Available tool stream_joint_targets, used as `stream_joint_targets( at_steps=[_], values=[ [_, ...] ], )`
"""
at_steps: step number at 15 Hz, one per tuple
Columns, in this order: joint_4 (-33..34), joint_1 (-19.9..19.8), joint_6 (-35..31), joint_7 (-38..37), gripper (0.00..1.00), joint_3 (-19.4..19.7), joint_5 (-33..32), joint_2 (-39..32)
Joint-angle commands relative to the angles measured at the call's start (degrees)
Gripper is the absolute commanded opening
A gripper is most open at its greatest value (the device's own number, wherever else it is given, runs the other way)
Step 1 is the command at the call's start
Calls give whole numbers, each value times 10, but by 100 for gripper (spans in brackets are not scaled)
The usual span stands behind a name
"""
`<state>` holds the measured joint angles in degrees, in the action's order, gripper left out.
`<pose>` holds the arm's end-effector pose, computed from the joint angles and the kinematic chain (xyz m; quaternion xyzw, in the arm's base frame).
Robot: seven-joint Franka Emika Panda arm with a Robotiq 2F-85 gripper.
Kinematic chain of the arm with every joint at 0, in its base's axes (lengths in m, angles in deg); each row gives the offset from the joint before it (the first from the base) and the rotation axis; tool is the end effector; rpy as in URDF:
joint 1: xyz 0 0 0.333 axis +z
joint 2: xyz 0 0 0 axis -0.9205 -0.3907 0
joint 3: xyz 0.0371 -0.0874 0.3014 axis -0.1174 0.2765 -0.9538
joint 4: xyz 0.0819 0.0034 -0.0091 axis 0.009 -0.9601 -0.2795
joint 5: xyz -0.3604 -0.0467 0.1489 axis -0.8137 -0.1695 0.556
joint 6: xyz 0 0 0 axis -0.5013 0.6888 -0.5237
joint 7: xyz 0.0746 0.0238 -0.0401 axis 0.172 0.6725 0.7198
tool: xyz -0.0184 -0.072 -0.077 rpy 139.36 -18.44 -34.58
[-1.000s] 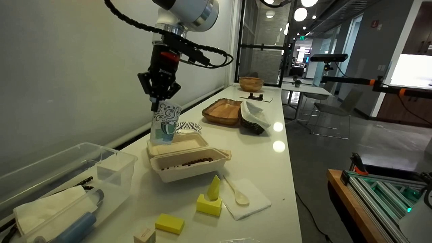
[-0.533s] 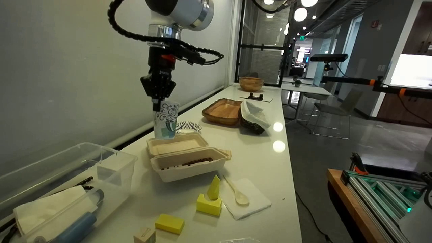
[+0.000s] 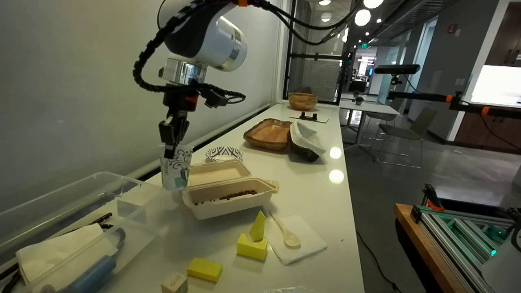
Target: Pick up the cup, and then pour its contents into the styrofoam pack
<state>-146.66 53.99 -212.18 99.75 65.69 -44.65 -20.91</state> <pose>0.7146 -0.1294 0.2894 -0.9864 -0.1049 -0.0943 0.0840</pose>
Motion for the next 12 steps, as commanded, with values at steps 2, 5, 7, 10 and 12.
stream_joint_targets(
  at_steps=[2,5,7,10,12],
  values=[
    [5,-24,-26,102,1,-44,-2,-20],
    [6,-29,-40,163,1,-52,-3,-27],
    [7,-31,-58,201,1,-54,-5,-32],
    [7,-34,-76,240,1,-56,-3,-39],
    [8,-37,-86,261,1,-56,-3,-45]
  ],
)
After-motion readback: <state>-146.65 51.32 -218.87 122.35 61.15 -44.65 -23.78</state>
